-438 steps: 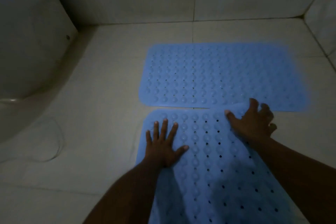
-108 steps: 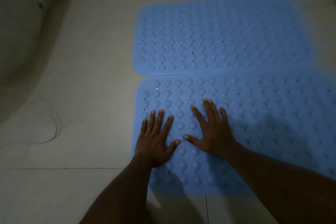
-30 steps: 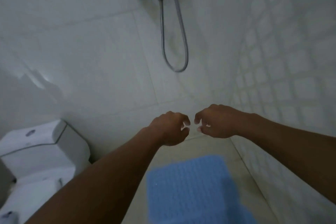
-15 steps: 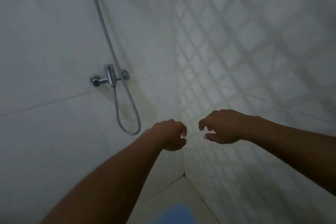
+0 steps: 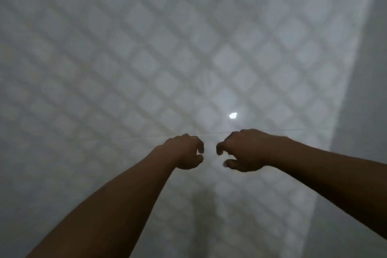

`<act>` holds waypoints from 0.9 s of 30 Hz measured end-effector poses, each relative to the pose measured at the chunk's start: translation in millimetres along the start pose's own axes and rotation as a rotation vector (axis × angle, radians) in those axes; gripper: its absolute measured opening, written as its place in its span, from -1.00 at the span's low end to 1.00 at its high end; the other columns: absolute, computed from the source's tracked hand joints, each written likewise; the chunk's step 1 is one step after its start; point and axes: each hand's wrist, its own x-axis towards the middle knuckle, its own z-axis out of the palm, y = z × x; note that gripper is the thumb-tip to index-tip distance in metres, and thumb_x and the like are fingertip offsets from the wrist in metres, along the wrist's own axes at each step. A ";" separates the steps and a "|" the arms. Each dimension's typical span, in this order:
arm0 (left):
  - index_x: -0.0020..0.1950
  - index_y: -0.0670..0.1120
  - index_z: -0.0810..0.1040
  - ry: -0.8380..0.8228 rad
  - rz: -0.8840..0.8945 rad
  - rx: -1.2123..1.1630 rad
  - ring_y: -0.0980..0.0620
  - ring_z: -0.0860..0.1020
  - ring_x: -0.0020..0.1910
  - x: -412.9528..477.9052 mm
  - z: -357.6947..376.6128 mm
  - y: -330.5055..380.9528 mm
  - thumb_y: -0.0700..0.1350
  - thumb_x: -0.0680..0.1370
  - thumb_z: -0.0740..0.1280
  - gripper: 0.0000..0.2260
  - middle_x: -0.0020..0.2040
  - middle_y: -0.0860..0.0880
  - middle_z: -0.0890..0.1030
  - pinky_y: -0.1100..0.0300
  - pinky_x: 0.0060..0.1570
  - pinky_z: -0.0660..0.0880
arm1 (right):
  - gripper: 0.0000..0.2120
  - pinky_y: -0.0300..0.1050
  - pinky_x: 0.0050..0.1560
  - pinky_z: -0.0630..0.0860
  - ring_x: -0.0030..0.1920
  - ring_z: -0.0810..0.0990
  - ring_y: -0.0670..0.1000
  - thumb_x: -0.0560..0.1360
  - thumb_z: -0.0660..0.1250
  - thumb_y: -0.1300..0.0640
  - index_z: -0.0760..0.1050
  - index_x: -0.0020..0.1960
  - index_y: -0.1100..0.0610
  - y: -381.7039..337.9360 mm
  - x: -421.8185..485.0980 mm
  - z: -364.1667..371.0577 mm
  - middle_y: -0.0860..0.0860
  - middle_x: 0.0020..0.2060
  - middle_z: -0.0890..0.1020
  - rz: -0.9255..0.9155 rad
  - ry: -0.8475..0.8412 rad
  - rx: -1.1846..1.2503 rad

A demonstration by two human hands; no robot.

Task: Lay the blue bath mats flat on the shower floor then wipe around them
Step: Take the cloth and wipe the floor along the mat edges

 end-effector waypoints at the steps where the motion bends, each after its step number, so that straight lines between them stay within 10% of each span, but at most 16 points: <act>1: 0.27 0.18 0.54 0.013 0.074 -0.008 -0.06 0.55 0.22 8.7 -4.8 34.8 0.19 0.58 0.30 -0.71 0.26 0.01 0.58 -0.03 0.23 0.50 | -0.59 0.02 0.16 0.53 0.21 0.56 0.10 0.58 0.22 -0.19 0.38 0.39 -0.10 19.6 -33.2 1.3 0.02 0.25 0.56 0.080 -0.012 -0.002; 15: 0.04 0.15 0.62 0.083 1.087 -0.278 0.05 0.62 0.04 -114.2 -75.4 516.5 0.11 0.52 0.32 -0.85 0.05 0.13 0.64 0.08 0.13 0.56 | -0.63 0.00 0.13 0.53 0.14 0.57 0.06 0.57 0.25 -0.17 0.44 0.34 -0.10 63.0 -547.8 -43.5 -0.01 0.16 0.61 0.997 -0.198 -0.068; 27: 0.03 0.12 0.69 0.277 1.597 -0.473 0.11 0.64 -0.11 -300.2 -170.2 683.3 0.13 0.53 0.37 -0.83 -0.07 0.11 0.69 0.13 0.02 0.62 | -0.71 0.00 0.07 0.56 0.02 0.52 -0.02 0.56 0.27 -0.14 0.51 0.23 -0.08 -33.1 -732.7 -176.3 -0.08 0.06 0.61 1.475 -0.095 -0.349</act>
